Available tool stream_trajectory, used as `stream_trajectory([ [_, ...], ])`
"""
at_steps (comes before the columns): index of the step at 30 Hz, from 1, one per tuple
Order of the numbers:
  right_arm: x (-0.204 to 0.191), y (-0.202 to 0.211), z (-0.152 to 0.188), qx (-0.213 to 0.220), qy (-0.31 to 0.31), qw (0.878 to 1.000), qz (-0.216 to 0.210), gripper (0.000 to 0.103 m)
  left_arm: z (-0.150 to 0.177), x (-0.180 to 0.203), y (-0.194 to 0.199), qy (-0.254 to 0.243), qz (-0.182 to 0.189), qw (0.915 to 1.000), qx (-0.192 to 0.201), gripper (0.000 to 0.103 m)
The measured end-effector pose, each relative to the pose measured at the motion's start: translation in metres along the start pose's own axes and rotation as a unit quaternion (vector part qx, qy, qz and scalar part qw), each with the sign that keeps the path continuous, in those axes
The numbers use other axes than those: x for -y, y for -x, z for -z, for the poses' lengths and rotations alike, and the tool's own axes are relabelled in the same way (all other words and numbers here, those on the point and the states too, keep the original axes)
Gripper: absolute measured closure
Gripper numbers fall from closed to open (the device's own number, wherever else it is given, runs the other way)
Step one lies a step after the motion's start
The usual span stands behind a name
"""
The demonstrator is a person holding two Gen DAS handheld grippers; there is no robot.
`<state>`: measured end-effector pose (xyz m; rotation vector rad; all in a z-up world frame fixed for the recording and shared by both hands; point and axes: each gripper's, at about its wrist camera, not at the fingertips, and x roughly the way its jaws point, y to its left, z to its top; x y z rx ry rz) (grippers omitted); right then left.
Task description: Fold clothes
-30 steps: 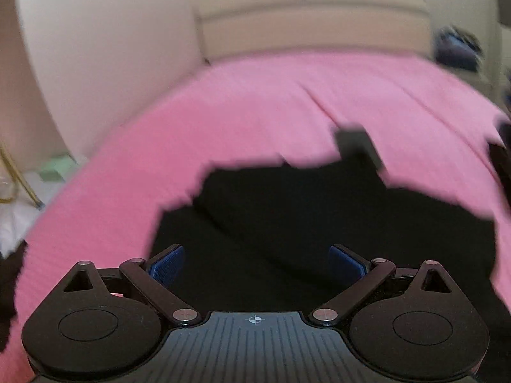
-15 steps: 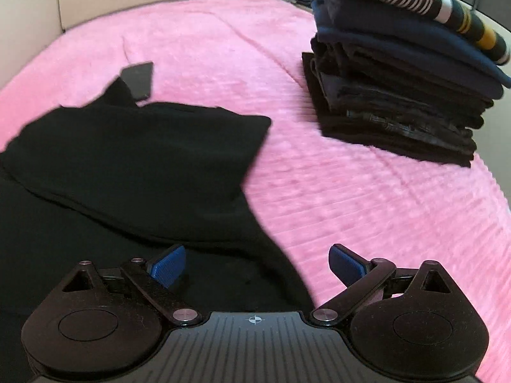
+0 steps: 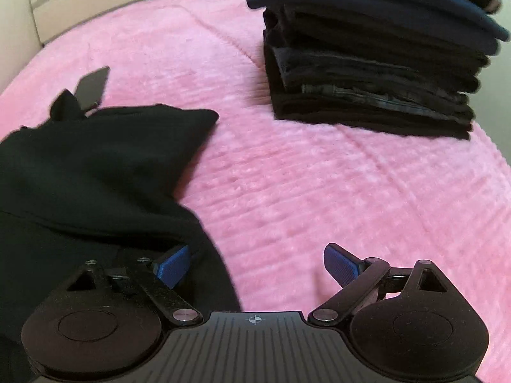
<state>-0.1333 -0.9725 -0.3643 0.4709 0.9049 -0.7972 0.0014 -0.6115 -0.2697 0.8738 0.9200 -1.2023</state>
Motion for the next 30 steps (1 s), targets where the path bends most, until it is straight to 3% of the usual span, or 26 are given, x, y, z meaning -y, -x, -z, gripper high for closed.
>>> stream_trajectory([
  [5,-0.001,0.049,0.03,0.012,-0.106,0.992,-0.064,0.009,-0.007,0.02,0.001,-0.019,0.016,0.9997,0.001,0.02],
  [10,-0.008,0.035,0.053,-0.023,-0.231,0.962,-0.147,0.012,-0.011,0.025,0.0,-0.024,0.015,0.9996,-0.002,0.02],
  [11,-0.006,0.028,0.056,-0.026,-0.263,0.952,-0.157,0.039,-0.01,0.025,0.001,-0.024,0.013,0.9996,-0.002,0.02],
  [12,-0.004,0.02,0.057,-0.034,-0.289,0.942,-0.166,0.079,-0.009,0.025,0.002,-0.025,0.011,0.9996,-0.003,0.02],
  [13,-0.002,0.012,0.056,-0.05,-0.305,0.937,-0.165,0.081,-0.008,0.025,0.003,-0.025,0.009,0.9997,-0.003,0.02],
  [18,0.013,0.03,0.062,-0.055,-0.29,0.949,-0.111,0.082,0.002,0.018,0.014,-0.012,0.0,0.9999,-0.007,0.02],
  [22,0.021,0.027,0.072,-0.069,-0.271,0.954,-0.108,0.08,0.008,0.014,0.015,-0.005,-0.005,0.9999,-0.016,0.02],
  [24,0.019,0.031,0.068,-0.065,-0.25,0.961,-0.096,0.058,0.01,0.013,0.017,0.0,-0.01,0.9998,-0.015,0.02],
  [26,0.015,0.036,0.064,-0.061,-0.236,0.967,-0.078,0.052,0.012,0.011,0.02,0.006,-0.012,0.9998,-0.015,0.02],
  [30,0.008,0.05,0.066,-0.043,-0.209,0.974,-0.076,0.051,0.02,0.011,0.025,0.011,-0.023,0.9995,-0.017,0.019],
])
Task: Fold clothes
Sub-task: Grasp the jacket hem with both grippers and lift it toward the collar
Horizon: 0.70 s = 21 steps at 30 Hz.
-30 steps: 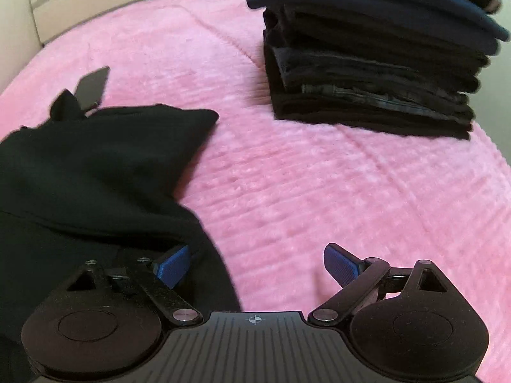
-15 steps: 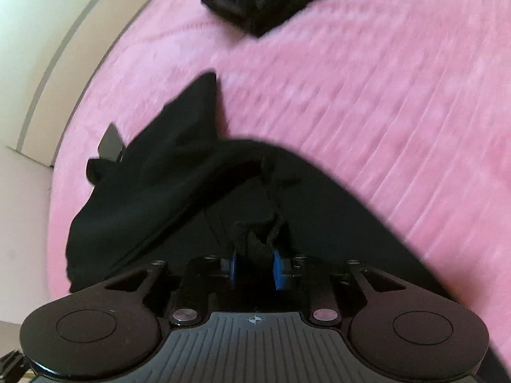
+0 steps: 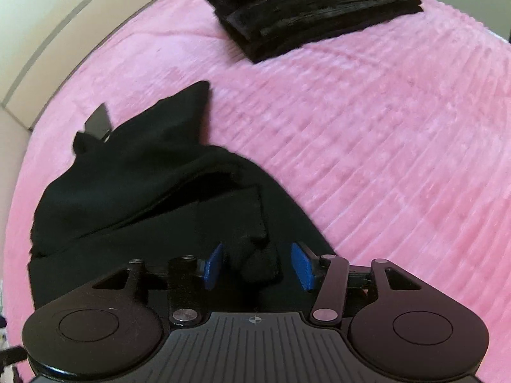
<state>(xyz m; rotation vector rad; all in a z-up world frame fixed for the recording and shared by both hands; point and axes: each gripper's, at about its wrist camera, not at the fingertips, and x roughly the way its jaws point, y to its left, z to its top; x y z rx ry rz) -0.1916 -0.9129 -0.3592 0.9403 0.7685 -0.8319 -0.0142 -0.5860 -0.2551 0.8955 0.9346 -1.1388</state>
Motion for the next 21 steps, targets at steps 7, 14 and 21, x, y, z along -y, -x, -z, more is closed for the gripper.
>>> stream_trajectory([
  [7,0.013,-0.007,0.011,-0.083,0.005,0.996,0.01,0.023,0.025,0.0,0.016,0.028,-0.025,0.999,-0.022,0.017],
  [14,0.016,0.017,0.023,-0.146,0.077,0.986,0.018,0.019,0.074,0.002,0.045,0.081,-0.068,0.9929,-0.055,0.017],
  [21,0.021,0.047,0.033,-0.175,0.141,0.974,0.008,0.018,0.114,0.025,0.083,0.101,-0.103,0.9883,-0.049,0.013],
])
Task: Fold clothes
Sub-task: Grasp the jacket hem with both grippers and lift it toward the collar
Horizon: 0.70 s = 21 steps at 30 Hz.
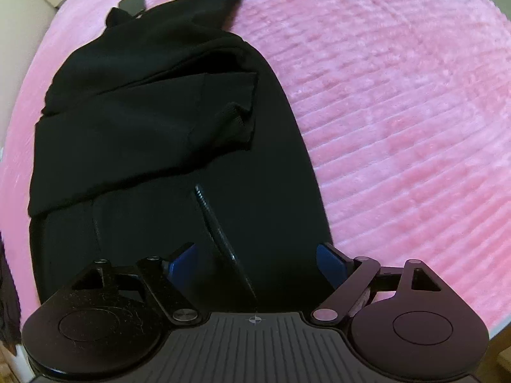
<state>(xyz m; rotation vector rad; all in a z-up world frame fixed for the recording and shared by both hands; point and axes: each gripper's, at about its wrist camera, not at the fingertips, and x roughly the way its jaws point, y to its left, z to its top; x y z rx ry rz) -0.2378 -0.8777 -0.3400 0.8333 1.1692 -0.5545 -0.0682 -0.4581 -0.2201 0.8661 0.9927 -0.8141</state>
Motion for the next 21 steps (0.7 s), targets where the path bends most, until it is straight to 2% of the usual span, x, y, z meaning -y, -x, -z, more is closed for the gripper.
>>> stream_trajectory([
  [5,0.003,0.018,0.021,0.007,0.012,1.0,0.008,0.016,0.034,0.013,0.019,-0.038,-0.001,0.999,0.023,0.012],
  [10,0.003,0.033,0.052,0.016,0.014,1.0,0.023,0.016,0.074,0.024,0.025,-0.089,-0.001,0.9958,0.018,0.012],
  [13,-0.005,0.048,0.078,0.034,0.043,0.998,0.038,0.016,0.1,0.032,0.027,-0.117,0.005,0.9929,0.021,0.012],
  [18,-0.026,0.071,0.122,0.065,0.096,0.992,0.052,0.016,0.146,0.047,0.032,-0.178,0.01,0.9833,0.035,0.012],
  [21,-0.038,0.078,0.143,0.07,0.133,0.987,0.058,0.016,0.174,0.059,0.035,-0.22,0.021,0.9737,0.054,0.012],
])
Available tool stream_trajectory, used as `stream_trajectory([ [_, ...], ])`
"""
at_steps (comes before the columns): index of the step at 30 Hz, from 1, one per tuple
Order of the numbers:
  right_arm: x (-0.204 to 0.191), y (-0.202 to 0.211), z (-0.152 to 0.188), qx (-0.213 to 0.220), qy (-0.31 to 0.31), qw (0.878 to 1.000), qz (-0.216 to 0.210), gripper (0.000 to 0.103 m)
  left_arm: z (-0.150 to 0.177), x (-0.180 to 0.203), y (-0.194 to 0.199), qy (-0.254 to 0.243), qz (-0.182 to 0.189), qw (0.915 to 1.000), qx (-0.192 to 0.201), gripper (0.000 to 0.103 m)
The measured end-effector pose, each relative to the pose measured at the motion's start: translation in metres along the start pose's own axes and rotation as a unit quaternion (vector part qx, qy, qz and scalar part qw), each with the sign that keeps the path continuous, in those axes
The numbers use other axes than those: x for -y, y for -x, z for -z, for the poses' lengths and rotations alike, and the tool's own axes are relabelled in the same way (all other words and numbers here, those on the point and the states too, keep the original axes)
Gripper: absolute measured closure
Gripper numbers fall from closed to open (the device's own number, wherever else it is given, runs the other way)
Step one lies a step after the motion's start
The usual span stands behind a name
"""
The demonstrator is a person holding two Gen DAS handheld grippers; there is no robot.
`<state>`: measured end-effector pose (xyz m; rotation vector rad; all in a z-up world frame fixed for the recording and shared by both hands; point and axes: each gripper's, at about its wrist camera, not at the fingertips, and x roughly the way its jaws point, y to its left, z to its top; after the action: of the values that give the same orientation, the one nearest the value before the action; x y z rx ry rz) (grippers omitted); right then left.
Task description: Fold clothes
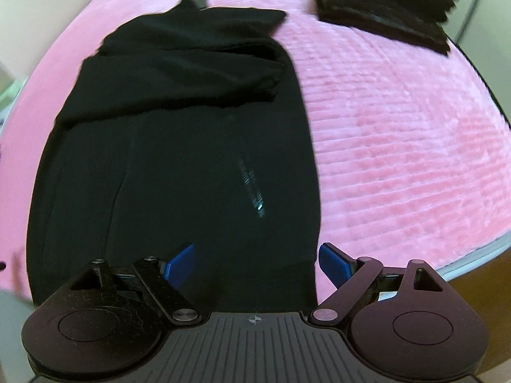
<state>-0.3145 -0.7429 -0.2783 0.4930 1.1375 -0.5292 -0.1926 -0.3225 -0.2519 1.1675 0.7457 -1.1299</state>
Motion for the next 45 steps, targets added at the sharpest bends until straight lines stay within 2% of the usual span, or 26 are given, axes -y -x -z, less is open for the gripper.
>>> stream_trajectory([
  [6,-0.033,0.001,0.022,-0.015,0.127,0.992,0.0,0.016,0.04,0.056,-0.004,-0.105,0.004,0.9942,0.026,0.015],
  [12,-0.043,-0.024,0.033,-0.003,0.248,0.969,-0.003,0.016,0.065,0.099,-0.031,-0.13,-0.007,0.9902,0.049,0.025],
  [15,-0.034,-0.048,0.045,0.019,0.303,0.953,-0.01,0.016,0.081,0.116,-0.046,-0.166,-0.036,0.9835,0.062,0.031],
  [18,-0.026,-0.07,0.055,0.051,0.368,0.928,-0.017,0.016,0.099,0.126,-0.061,-0.215,-0.069,0.9713,0.075,0.032],
  [21,-0.016,-0.09,0.064,0.094,0.412,0.906,-0.026,0.016,0.114,0.13,-0.07,-0.243,-0.091,0.9607,0.1,0.036],
  [23,-0.009,-0.1,0.068,0.121,0.419,0.899,-0.032,0.016,0.119,0.128,-0.072,-0.242,-0.093,0.9585,0.118,0.04],
  [27,0.0,-0.111,0.075,0.185,0.402,0.895,-0.05,0.016,0.116,0.11,-0.066,-0.16,-0.062,0.9731,0.154,0.049],
  [28,0.002,-0.114,0.076,0.2,0.396,0.894,-0.055,0.016,0.116,0.109,-0.064,-0.156,-0.061,0.9728,0.161,0.057],
  [31,0.007,-0.116,0.078,0.24,0.388,0.888,-0.064,0.016,0.116,0.107,-0.062,-0.162,-0.061,0.9695,0.174,0.062],
  [37,0.007,-0.096,0.097,0.311,0.404,0.858,-0.055,0.016,0.122,0.114,-0.058,-0.186,-0.067,0.9651,0.172,0.082],
  [40,0.011,-0.08,0.119,0.334,0.409,0.848,-0.047,0.016,0.119,0.112,-0.05,-0.173,-0.08,0.966,0.175,0.088],
  [43,0.016,-0.061,0.139,0.342,0.397,0.85,-0.056,0.016,0.112,0.107,-0.039,-0.14,-0.082,0.972,0.17,0.092],
  [45,0.018,-0.052,0.15,0.344,0.395,0.85,-0.061,0.016,0.107,0.107,-0.037,-0.138,-0.097,0.9717,0.166,0.093],
])
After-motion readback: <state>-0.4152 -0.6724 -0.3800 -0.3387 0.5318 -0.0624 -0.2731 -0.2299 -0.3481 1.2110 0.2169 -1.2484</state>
